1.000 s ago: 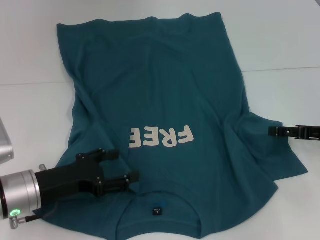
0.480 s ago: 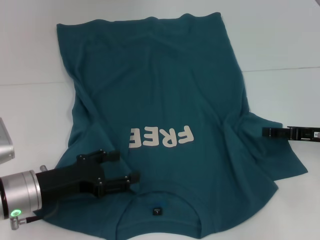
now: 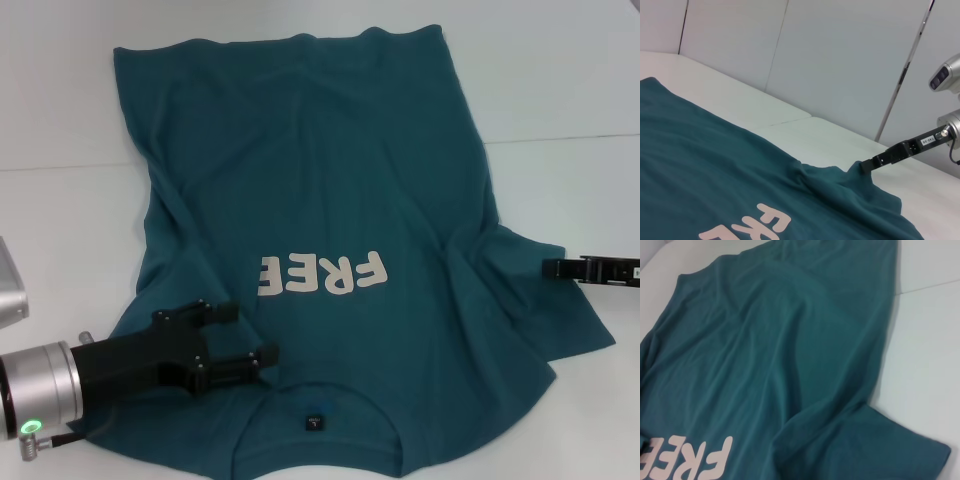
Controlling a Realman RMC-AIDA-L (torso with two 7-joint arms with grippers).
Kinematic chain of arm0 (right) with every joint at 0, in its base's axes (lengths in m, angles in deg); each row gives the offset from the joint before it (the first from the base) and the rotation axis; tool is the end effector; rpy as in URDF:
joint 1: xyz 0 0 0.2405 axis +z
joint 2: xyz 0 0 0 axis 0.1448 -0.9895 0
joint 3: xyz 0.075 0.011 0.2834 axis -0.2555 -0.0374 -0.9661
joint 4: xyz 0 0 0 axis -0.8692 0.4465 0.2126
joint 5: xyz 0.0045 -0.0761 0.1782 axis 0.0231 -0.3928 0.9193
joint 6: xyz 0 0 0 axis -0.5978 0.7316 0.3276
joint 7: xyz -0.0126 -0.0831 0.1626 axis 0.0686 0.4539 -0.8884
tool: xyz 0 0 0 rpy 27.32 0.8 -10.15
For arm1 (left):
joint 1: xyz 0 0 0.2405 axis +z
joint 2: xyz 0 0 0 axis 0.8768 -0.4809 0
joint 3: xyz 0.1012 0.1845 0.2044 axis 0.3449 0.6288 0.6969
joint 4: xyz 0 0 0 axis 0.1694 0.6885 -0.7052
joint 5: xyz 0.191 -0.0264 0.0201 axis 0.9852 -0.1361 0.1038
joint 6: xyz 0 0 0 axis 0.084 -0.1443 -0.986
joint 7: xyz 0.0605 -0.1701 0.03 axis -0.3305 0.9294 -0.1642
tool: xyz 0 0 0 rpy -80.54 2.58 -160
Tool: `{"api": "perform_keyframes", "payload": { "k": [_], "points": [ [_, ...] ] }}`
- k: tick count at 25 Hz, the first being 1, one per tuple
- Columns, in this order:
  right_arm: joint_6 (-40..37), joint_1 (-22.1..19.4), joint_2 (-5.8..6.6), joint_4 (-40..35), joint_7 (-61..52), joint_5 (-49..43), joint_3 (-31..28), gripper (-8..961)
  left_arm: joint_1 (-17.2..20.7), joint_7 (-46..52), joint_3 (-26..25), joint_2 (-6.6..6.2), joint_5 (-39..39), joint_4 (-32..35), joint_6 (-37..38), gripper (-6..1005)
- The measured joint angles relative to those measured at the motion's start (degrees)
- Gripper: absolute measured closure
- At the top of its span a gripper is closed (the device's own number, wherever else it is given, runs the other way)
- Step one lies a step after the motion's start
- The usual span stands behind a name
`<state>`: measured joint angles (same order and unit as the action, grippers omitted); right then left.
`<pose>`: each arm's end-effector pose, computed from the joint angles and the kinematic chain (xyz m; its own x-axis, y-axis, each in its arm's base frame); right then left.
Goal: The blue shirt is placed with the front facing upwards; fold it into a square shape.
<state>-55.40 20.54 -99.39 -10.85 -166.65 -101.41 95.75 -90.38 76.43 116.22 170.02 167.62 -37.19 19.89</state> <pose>0.3703 0.3970 0.0010 0.3650 -0.7515 -0.5495 -0.9238 -0.2192 -0.3139 -0.2688 0.3397 -0.0939 0.7384 0.3927 0.5483 0.5526 -0.8183 -0.1581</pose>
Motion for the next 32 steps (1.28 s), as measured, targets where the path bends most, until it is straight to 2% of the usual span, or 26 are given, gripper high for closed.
{"api": "perform_keyframes", "payload": {
  "k": [2, 10, 13, 18, 24, 27, 28, 32],
  "points": [
    [0.07, 0.18, -0.01, 0.00, 0.00, 0.04, 0.00, 670, 0.04, 0.00, 0.00, 0.00, 0.00, 0.00, -0.01, 91],
    [1.48, 0.08, -0.11, 0.00, 0.03, 0.51, -0.65, 823, 0.21, 0.14, 0.00, 0.00, 0.00, 0.00, 0.06, 91],
    [1.90, -0.20, -0.14, -0.23, 0.28, 0.53, -2.54, 880, 0.22, 0.48, 0.00, 0.00, 0.00, 0.00, 0.10, 91],
    [1.92, -0.70, 0.54, -0.46, 0.38, 0.54, -3.98, 943, 0.32, 0.57, -0.04, 0.05, 0.00, -0.04, 0.16, 91],
    [2.14, -0.53, 1.44, -0.76, 0.38, 0.35, -4.03, 942, 0.33, 0.62, -0.19, 0.09, -0.03, -0.69, 0.18, 91],
    [2.27, -0.22, 2.24, -0.77, 0.42, 0.23, -3.88, 942, 0.31, 0.65, -0.21, 0.09, -0.05, -0.70, 0.18, 91],
    [2.53, 0.07, 2.90, -0.81, 0.46, 0.18, -3.68, 942, 0.29, 0.69, -0.24, 0.09, -0.06, -0.73, 0.18, 91],
    [2.71, 0.51, 3.70, -0.88, 0.65, 0.12, -3.58, 942, 0.16, 0.78, -0.35, 0.09, -0.20, -1.02, 0.16, 91]
  ]
}}
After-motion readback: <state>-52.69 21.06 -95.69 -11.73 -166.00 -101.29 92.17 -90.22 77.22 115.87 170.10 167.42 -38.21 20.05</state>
